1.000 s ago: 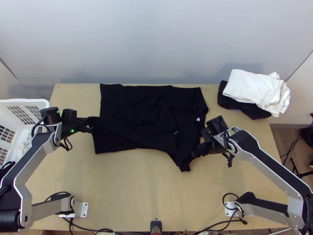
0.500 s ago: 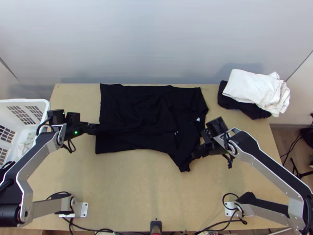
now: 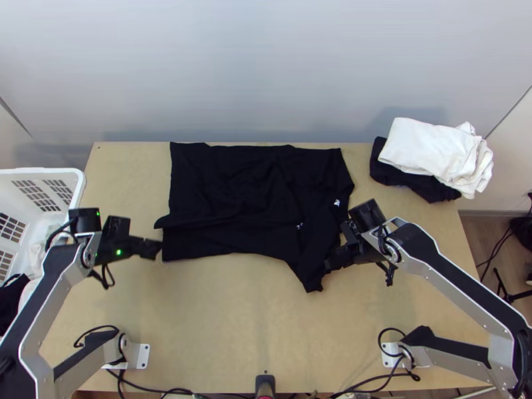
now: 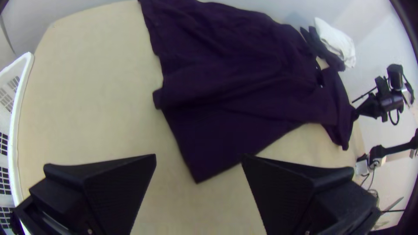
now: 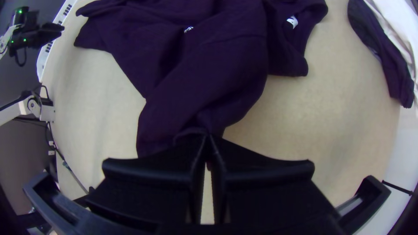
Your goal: Fold the t-shirt
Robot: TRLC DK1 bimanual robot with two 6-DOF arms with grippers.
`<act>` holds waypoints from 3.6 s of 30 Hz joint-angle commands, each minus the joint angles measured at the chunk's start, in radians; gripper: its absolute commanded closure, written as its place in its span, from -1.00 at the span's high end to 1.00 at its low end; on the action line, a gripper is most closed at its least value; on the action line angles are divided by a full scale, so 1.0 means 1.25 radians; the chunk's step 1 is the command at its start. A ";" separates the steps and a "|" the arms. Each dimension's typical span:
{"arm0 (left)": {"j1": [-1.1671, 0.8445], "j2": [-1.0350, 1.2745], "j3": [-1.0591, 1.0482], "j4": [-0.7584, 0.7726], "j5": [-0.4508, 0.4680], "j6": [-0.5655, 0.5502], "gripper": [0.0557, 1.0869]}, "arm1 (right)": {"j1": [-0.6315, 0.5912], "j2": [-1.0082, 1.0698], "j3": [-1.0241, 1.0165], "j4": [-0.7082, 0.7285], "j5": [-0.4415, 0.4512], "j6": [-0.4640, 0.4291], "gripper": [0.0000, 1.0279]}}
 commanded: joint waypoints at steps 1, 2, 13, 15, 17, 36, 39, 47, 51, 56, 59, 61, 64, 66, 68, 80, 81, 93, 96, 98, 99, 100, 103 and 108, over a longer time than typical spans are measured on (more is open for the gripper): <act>-0.016 -0.020 -0.065 -0.089 0.004 0.092 0.87 | 0.000 0.002 0.001 0.002 0.000 0.001 -0.94; -0.016 0.013 -0.057 -0.081 0.006 0.088 0.87 | 0.000 0.002 0.002 0.002 0.000 0.001 -0.94; -0.021 0.197 -0.032 0.066 0.025 -0.002 0.87 | 0.002 -0.015 0.006 0.001 0.000 0.004 -0.94; -0.021 0.205 -0.025 0.079 0.025 -0.008 0.87 | 0.002 -0.020 0.004 0.001 0.000 0.004 -0.94; -0.022 0.205 -0.016 0.081 0.029 -0.016 0.87 | 0.002 -0.020 0.001 0.001 0.000 0.004 -0.94; -0.109 0.222 -0.013 0.073 0.068 -0.080 0.51 | 0.002 -0.019 -0.011 0.002 0.001 0.010 -0.94; -0.114 0.248 -0.002 0.082 0.069 -0.086 0.35 | 0.002 -0.020 -0.010 0.002 0.000 0.010 -0.94; -0.102 0.199 0.032 0.100 0.069 -0.130 -0.92 | 0.002 -0.019 -0.030 0.002 0.000 0.010 -0.94; -0.090 0.167 0.043 0.095 0.068 -0.137 -0.92 | 0.005 -0.017 -0.037 0.005 0.000 0.016 -0.94; -0.085 0.097 0.059 0.046 0.058 -0.138 -0.92 | -0.017 -0.042 -0.012 0.005 0.000 0.023 -0.94; -0.071 0.024 0.073 0.022 0.056 -0.150 -0.93 | -0.042 -0.095 0.007 0.005 -0.006 0.034 -0.94; -0.057 -0.023 0.106 -0.016 0.056 -0.156 -0.93 | -0.063 -0.134 0.022 0.005 -0.011 0.043 -0.94; 0.008 -0.070 0.197 -0.059 0.061 -0.209 -0.93 | -0.106 -0.180 0.073 -0.022 -0.017 0.052 -0.94; 0.073 -0.086 0.267 -0.091 0.112 -0.231 -0.93 | -0.139 -0.212 0.119 -0.030 -0.026 0.055 -0.94; 0.125 -0.090 0.319 -0.102 0.157 -0.252 -0.93 | -0.169 -0.231 0.180 -0.030 -0.042 0.056 -0.94; 0.197 -0.096 0.566 -0.096 0.153 -0.442 -0.93 | -0.301 -0.177 0.590 -0.033 -0.076 0.111 -0.94; 0.200 -0.102 0.587 -0.101 0.152 -0.451 -0.93 | -0.309 -0.176 0.610 -0.027 -0.076 0.128 -0.94; 0.192 -0.166 0.829 -0.116 0.152 -0.632 -0.93 | -0.313 -0.161 0.995 -0.025 -0.102 0.208 -0.94; 0.219 -0.210 0.848 -0.111 0.146 -0.640 -0.93 | -0.313 -0.169 1.083 -0.025 -0.101 0.207 -0.94; 0.240 -0.242 0.857 -0.106 0.146 -0.648 -0.93 | -0.313 -0.188 1.104 -0.025 -0.098 0.214 -0.94; 0.243 -0.257 0.859 -0.102 0.146 -0.648 -0.93 | -0.313 -0.202 1.104 -0.025 -0.092 0.224 -0.94; 0.255 -0.271 0.863 -0.091 0.146 -0.651 -0.93 | -0.314 -0.215 1.103 -0.025 -0.087 0.231 -0.94; 0.261 -0.302 0.890 -0.079 0.143 -0.641 -0.93 | -0.314 -0.251 1.102 -0.027 -0.069 0.250 -0.94; 0.258 -0.339 0.891 -0.095 0.143 -0.624 -0.93 | -0.301 -0.293 1.103 -0.045 -0.069 0.250 -0.94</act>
